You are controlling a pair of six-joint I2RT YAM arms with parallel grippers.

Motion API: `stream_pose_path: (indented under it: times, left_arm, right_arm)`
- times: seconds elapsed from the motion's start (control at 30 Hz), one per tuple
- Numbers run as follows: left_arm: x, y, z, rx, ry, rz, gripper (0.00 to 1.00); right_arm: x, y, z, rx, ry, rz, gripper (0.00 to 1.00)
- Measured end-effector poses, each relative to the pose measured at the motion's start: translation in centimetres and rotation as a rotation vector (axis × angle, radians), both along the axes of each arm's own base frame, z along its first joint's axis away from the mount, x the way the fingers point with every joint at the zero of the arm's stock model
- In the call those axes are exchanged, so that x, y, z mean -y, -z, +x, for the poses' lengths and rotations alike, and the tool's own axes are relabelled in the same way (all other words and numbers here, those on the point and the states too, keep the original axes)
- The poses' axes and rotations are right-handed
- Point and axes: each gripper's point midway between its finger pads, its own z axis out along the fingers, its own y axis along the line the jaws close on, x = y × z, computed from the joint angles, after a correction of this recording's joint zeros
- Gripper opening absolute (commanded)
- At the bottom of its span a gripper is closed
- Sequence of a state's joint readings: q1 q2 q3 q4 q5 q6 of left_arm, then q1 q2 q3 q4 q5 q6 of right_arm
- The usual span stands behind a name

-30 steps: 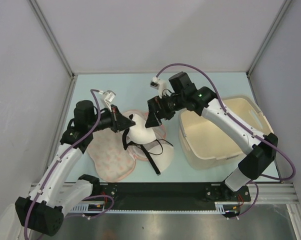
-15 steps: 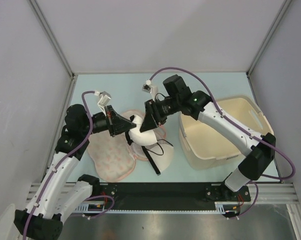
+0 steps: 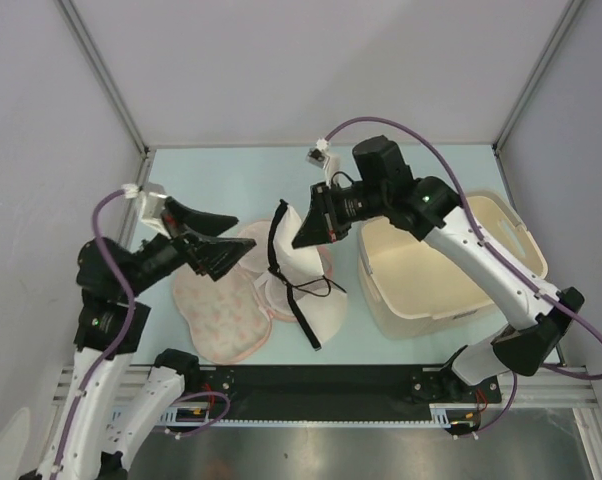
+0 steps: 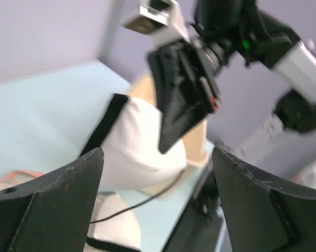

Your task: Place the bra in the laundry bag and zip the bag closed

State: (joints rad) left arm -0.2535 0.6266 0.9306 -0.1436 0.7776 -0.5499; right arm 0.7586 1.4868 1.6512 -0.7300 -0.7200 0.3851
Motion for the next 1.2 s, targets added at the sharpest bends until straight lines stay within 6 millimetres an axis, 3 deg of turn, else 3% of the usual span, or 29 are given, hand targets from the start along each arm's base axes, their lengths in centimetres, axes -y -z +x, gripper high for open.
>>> stream_pose_path:
  times: [0.2,0.3,0.4,0.53,0.67,0.77,0.93,1.1,1.2]
  left_arm:
    - [-5.7,-5.9,-0.2,0.104,-0.395,-0.109,0.95]
    - [-8.1,-7.0,-0.5,0.116,-0.529,-0.146,0.96]
    - [-8.9,-6.4,0.1,0.079,-0.589,-0.141,0.98]
    - [-9.1,-3.7,1.2,-0.008,-0.619,-0.097,1.00]
    - [-8.4,0.1,2.1,-0.107,-0.593,-0.041,0.99]
    - [-7.0,3.5,2.6,-0.198,-0.529,-0.019,0.93]
    - [-5.3,11.3,2.9,-0.496,-0.475,-0.044,0.93]
    - [-4.8,16.9,2.4,-0.862,-0.522,-0.177,0.91]
    - [-3.9,20.5,2.4,-1.052,-0.520,-0.198,0.86]
  right_arm:
    - [0.3,-7.9,-1.1,0.119,0.011,0.114,0.00]
    - [0.7,-12.6,-2.6,0.189,0.003,0.190,0.00]
    - [1.4,-17.0,-4.1,0.258,-0.005,0.278,0.00]
    - [2.2,-20.1,-5.3,0.297,-0.005,0.347,0.00]
    - [2.4,-20.8,-5.4,0.292,0.007,0.366,0.00]
    - [2.2,-21.0,-5.2,0.288,0.015,0.374,0.00]
    - [2.1,-21.8,-5.1,0.296,0.024,0.402,0.00]
    - [1.9,-21.8,-4.9,0.303,0.020,0.411,0.00]
    - [1.5,-20.6,-4.6,0.285,0.020,0.389,0.00]
